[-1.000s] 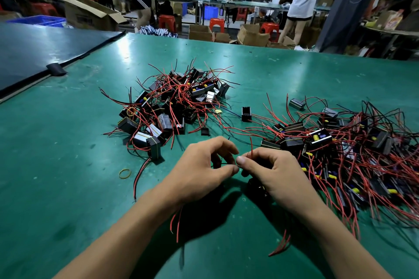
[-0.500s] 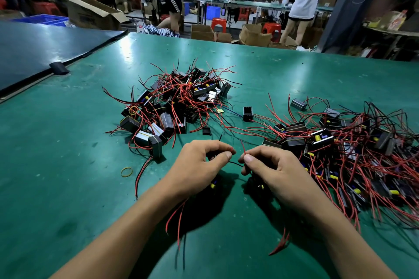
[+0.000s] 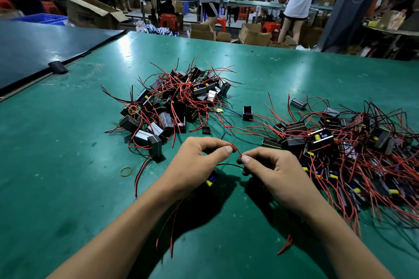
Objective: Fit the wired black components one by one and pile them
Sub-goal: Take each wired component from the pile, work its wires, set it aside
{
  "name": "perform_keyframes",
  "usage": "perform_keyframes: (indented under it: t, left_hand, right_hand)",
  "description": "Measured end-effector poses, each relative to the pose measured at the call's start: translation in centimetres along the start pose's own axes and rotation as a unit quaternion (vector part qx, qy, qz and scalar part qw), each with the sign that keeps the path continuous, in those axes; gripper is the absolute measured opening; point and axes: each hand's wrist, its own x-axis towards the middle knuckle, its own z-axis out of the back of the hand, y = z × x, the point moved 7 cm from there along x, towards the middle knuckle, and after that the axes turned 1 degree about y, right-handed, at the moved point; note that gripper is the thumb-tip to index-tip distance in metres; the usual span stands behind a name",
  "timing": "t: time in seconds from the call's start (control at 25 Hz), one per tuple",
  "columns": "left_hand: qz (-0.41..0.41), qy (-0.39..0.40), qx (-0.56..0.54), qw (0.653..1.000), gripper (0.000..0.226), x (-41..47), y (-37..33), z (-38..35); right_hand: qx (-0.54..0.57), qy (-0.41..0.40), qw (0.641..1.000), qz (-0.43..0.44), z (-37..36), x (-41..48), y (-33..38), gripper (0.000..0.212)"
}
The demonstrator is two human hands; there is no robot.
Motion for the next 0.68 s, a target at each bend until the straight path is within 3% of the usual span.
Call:
perform_keyframes:
  t: [0.2,0.68]
  left_hand:
    - [0.003,-0.001,-0.008,1.0,0.011,-0.2,-0.2,-0.1]
    - [-0.085,-0.05,0.038,0.994,0.007,-0.7,-2.2,0.5]
  right_hand:
    - [-0.006,0.001,1.0,0.001,-0.1,-0.1,0.1,0.013]
    - [-0.012,0.0,1.0,0.014,-0.3,-0.3,0.5,0.011]
